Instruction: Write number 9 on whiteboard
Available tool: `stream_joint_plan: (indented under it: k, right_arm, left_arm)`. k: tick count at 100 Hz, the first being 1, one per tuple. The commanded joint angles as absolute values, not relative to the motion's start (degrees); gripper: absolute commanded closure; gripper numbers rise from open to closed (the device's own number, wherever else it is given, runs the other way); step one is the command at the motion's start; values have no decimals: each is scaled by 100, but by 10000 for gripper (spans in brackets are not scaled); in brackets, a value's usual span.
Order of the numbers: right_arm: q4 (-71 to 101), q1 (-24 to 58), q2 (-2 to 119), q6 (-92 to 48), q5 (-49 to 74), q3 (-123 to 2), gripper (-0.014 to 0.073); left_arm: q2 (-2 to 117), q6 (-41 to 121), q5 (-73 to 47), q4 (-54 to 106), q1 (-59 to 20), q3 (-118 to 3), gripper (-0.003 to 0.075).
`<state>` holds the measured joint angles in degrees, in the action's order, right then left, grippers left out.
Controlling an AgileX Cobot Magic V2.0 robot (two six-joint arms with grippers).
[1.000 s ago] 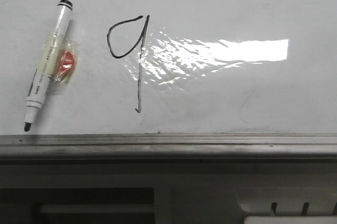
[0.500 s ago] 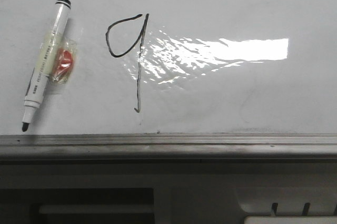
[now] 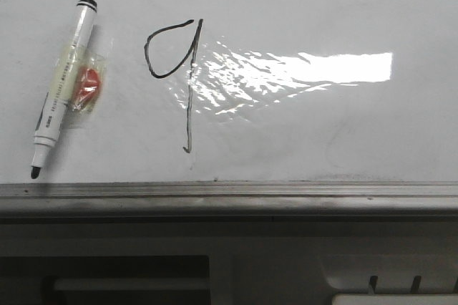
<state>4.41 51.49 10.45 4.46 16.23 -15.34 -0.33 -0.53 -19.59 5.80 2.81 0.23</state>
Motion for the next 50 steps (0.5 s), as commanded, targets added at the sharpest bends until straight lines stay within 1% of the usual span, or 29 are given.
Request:
stream_joint_plan:
  k: [1, 10, 21, 26, 43, 50]
  right_arm:
    - [429, 5127, 821, 369, 996, -1508, 663]
    - [429, 5024, 385, 369, 859, -1157, 663]
    - [429, 4691, -168, 369, 545, -665, 663]
    - [429, 4490, -149, 369, 235, -461, 663]
    - [488, 3436, -108, 379, -464, 231, 663]
    - [488, 2871, -108, 379, -32, 197, 663]
  left_arm:
    - [-189, -104, -1728, 631, 307, 266, 740]
    - [-189, -104, -1728, 631, 307, 266, 740]
    - [-189, -104, -1728, 631, 307, 266, 740]
    - [-189, -104, -1720, 631, 307, 266, 740]
    - [-189, -104, -1720, 631, 307, 266, 740]
    - [-189, -104, -1720, 631, 307, 256, 740]
